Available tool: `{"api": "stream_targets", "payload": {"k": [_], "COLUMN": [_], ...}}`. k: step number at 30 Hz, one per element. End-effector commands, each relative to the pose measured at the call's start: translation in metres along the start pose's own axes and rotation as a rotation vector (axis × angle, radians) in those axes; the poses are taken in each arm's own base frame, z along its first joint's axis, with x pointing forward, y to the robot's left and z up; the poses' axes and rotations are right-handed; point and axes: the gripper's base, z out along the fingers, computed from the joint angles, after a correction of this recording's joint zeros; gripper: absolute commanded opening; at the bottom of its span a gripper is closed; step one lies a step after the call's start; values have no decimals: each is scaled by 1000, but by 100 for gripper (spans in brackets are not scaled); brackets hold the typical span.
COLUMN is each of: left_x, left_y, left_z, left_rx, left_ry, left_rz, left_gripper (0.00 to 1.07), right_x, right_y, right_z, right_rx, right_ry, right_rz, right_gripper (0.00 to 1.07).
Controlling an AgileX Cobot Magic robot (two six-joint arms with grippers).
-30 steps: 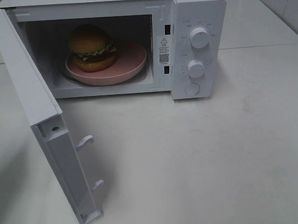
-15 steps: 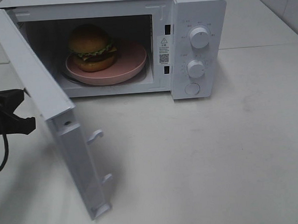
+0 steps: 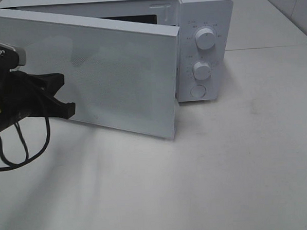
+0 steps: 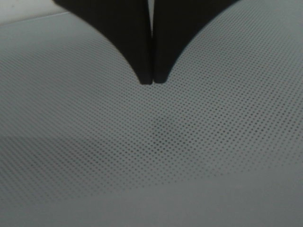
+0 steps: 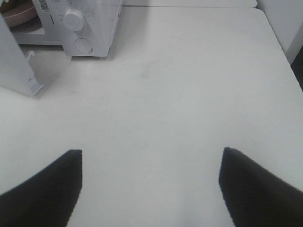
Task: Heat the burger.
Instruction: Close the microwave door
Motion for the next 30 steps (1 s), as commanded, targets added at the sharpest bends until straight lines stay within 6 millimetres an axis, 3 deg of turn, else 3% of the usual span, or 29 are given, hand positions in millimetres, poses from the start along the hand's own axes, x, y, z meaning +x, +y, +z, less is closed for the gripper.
{"api": "stream_targets", "payload": {"k": [1, 16, 30], "left_x": [-7, -26, -34], "left_y": [-4, -33, -54], "left_z": [8, 61, 90], "left_rx": [-4, -6, 10], "left_ry": [-30, -79, -60], "left_rz": [-19, -96, -137], "left_gripper": [0, 0, 0], "right_x": [2, 2, 2], "right_y": [0, 0, 0], "right_z": [-3, -3, -3], "right_rx": [3, 3, 3], "right_ry": [-36, -36, -36], "right_rz": [3, 3, 3], "right_gripper": [76, 76, 76]}}
